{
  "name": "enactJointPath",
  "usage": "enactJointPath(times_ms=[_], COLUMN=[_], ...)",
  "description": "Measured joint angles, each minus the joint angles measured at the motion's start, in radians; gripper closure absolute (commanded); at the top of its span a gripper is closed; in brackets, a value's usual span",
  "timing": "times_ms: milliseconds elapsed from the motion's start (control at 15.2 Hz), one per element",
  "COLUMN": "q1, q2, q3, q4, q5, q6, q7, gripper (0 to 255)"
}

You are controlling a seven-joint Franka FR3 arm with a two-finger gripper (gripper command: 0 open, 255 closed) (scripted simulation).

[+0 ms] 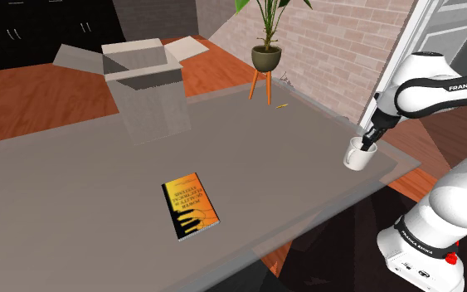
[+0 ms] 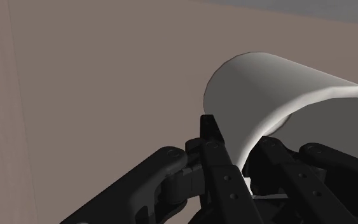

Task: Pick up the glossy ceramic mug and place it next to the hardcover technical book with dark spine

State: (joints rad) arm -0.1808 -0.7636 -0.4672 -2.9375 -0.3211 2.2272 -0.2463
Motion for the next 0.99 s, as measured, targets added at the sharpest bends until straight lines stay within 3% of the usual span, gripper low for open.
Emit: enactJointPath(times_ms=[990], q1=[0.014], q2=[-0.105], q3=[0.062], q4=[0.124], q5=[0.052], q6=[-0.225], q7=[0.006], gripper=[255])
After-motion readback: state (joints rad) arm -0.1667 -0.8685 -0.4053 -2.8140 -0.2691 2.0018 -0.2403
